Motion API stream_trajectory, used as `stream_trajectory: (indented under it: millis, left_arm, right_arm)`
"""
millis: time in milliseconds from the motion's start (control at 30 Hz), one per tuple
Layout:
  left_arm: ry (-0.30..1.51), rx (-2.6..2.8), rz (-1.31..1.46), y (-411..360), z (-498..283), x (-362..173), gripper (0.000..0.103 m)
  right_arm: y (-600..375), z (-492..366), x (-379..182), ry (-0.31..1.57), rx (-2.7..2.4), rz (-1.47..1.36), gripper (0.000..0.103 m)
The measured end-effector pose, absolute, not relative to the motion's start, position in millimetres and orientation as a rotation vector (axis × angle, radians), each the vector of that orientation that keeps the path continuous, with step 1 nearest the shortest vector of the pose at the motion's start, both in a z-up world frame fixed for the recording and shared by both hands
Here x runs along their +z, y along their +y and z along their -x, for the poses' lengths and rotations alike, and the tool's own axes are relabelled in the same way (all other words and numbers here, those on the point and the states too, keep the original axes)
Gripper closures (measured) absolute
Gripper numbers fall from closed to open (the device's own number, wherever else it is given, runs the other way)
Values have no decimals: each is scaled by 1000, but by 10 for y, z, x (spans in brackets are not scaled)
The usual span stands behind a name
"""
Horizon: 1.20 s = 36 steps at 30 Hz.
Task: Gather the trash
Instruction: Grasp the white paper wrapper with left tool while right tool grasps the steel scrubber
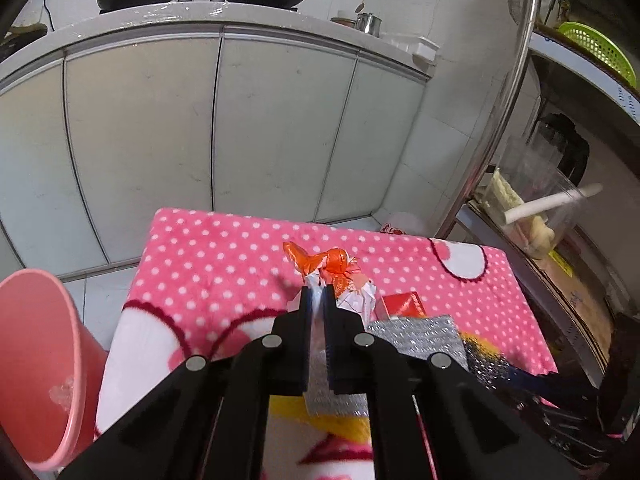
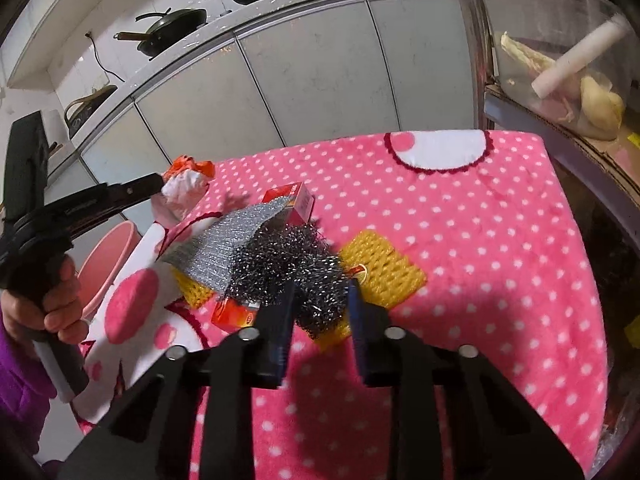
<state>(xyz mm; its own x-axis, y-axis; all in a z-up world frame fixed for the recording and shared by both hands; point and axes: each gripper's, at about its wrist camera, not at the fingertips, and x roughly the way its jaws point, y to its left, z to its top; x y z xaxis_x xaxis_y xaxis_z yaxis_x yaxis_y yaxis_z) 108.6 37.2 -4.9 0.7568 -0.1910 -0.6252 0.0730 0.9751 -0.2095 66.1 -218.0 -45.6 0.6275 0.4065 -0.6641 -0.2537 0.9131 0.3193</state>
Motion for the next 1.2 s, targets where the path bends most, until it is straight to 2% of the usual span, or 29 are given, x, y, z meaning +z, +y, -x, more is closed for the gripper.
stream_trajectory:
  millis: [167,633,1200]
  left_arm:
    - [695,-131,176,369,-897,21,98]
    - [675,-94,156,413,-467,208,98]
    - [610,-52,177,648,3,394,98]
  right_arm:
    - [-2232,-557,-374,778,389,-213,86]
    - [-2412,-223,144,601,376,-216,86]
    - [-1966,-1,383,569,474,-159,86]
